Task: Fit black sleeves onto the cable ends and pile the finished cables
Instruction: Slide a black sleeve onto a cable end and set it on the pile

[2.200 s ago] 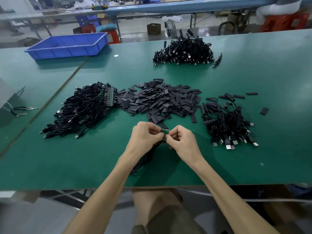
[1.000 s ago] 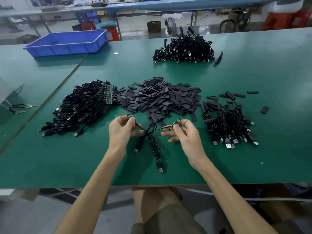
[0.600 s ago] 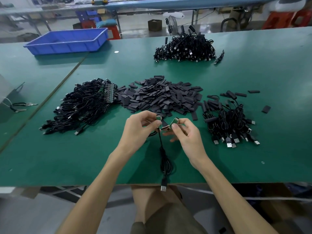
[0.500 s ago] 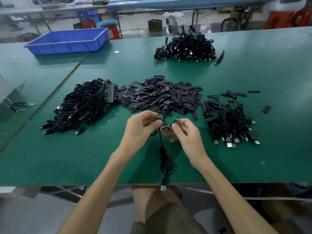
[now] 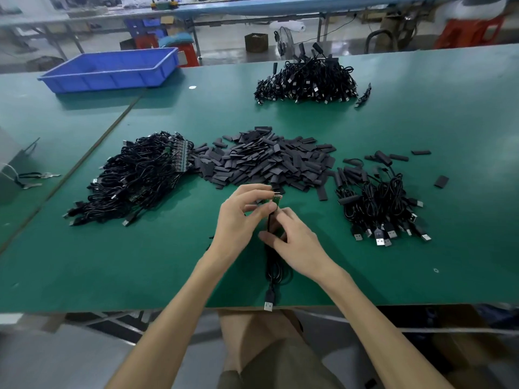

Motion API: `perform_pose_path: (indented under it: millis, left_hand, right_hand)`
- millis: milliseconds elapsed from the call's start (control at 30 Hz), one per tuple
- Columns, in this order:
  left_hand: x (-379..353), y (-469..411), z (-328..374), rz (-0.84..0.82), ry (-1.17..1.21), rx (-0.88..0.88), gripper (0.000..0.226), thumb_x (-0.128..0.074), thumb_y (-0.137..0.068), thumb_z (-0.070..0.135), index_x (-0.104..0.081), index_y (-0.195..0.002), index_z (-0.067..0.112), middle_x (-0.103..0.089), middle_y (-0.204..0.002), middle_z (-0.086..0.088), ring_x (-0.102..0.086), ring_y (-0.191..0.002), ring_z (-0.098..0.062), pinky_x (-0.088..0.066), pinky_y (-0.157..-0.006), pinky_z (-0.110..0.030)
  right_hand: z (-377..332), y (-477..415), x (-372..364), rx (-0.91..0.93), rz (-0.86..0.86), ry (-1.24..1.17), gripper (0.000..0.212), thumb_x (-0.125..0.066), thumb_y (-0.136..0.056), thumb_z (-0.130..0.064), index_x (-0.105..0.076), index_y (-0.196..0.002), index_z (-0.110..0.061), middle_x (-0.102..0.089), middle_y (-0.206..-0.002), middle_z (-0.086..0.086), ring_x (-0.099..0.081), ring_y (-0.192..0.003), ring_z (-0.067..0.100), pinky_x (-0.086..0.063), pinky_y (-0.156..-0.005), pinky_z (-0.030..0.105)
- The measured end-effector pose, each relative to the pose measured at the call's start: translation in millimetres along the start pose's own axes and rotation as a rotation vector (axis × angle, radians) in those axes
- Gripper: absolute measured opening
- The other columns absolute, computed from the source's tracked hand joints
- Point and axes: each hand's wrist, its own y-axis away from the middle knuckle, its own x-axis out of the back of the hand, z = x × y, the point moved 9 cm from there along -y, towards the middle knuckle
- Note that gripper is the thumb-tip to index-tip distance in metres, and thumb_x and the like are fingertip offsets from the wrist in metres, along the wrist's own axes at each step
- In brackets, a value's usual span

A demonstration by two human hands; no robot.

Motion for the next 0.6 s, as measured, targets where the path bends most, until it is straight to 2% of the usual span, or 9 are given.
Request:
perform_pose_path:
  millis: [67,133,200,267,333,400,500,600]
  left_hand:
    - [-3.0,-0.4,-3.4,-0.027,-0.08,-0.001,0.028,-0.074,-0.089,0.003,-0.075,-0.11,0.022,-0.065,-0.118,0.011,-0.064,-0.103,-0.009,-0.058,-0.086,-0.035]
    - [-4.1,-0.6,-6.7,-0.054,-0.159,-0.008,0.034,-0.073,-0.089,0.003,-0.073,-0.118,0.021,-0.063,-0.116,0.014,-0.063,-0.101,-0.005,-0.057,-0.084,-0.028]
    - [-4.5,0.6,-8.4,-0.086,-0.24,-0.024,0.036,-0.072,-0.09,0.005,-0.07,-0.122,0.023,-0.061,-0.115,0.014,-0.061,-0.1,-0.003,-0.052,-0.085,-0.023]
    - [-5.6,3.1,-10.0,-0.135,-0.361,-0.048,0.038,-0.069,-0.093,0.006,-0.067,-0.126,0.025,-0.059,-0.116,0.013,-0.06,-0.1,-0.004,-0.051,-0.089,-0.024]
    - [-3.0,5.5,-14.0,-0.157,-0.527,-0.046,0.04,-0.066,-0.096,0.008,-0.063,-0.132,0.027,-0.058,-0.117,0.01,-0.06,-0.101,-0.009,-0.052,-0.089,-0.031]
    - [5.2,6.4,-16.2,-0.12,-0.728,-0.056,0.04,-0.063,-0.096,0.007,-0.062,-0.132,0.024,-0.06,-0.118,0.003,-0.061,-0.103,-0.019,-0.051,-0.089,-0.038]
    - [22.4,5.7,-21.5,-0.022,-0.927,-0.017,0.044,-0.057,-0.094,-0.005,-0.061,-0.133,0.015,-0.057,-0.122,-0.006,-0.053,-0.111,-0.027,-0.042,-0.094,-0.037]
    - [28.4,4.0,-21.2,0.024,-0.956,0.031,0.043,-0.056,-0.094,-0.002,-0.057,-0.136,0.007,-0.05,-0.131,-0.012,-0.047,-0.118,-0.03,-0.04,-0.096,-0.038]
  right_hand:
    - [1.1,0.5,5.0,-0.01,0.038,-0.142,0.004,-0.061,-0.102,-0.028,-0.059,-0.106,-0.03,-0.061,-0.095,-0.012,-0.059,-0.084,0.008,-0.051,-0.083,0.045]
    - [1.3,1.4,9.1,-0.024,0.061,-0.225,0.011,-0.057,-0.103,-0.016,-0.065,-0.108,-0.021,-0.069,-0.087,-0.006,-0.064,-0.082,0.018,-0.053,-0.084,0.047]
    - [0.7,2.6,12.0,-0.025,0.081,-0.257,0.01,-0.055,-0.104,-0.013,-0.065,-0.103,-0.013,-0.07,-0.083,-0.002,-0.063,-0.078,0.026,-0.053,-0.081,0.05]
    - [2.7,2.5,15.1,-0.026,0.121,-0.319,0.011,-0.053,-0.105,-0.015,-0.064,-0.106,-0.011,-0.068,-0.08,-0.004,-0.06,-0.074,0.029,-0.053,-0.077,0.046]
    - [6.5,2.5,19.0,-0.047,0.166,-0.4,0.017,-0.053,-0.106,-0.018,-0.063,-0.12,-0.017,-0.066,-0.076,-0.01,-0.053,-0.065,0.023,-0.049,-0.068,0.038]
    - [11.3,2.5,22.2,-0.073,0.206,-0.476,0.021,-0.053,-0.106,-0.021,-0.055,-0.126,-0.029,-0.066,-0.074,-0.012,-0.051,-0.066,0.017,-0.048,-0.068,0.04]
    - [12.0,2.5,24.1,-0.07,0.23,-0.516,0.019,-0.054,-0.106,-0.024,-0.055,-0.119,-0.037,-0.067,-0.073,-0.009,-0.053,-0.07,0.018,-0.049,-0.075,0.047]
    - [11.2,3.0,25.7,-0.061,0.248,-0.512,0.018,-0.055,-0.106,-0.025,-0.054,-0.113,-0.042,-0.067,-0.072,-0.008,-0.056,-0.071,0.016,-0.05,-0.076,0.039]
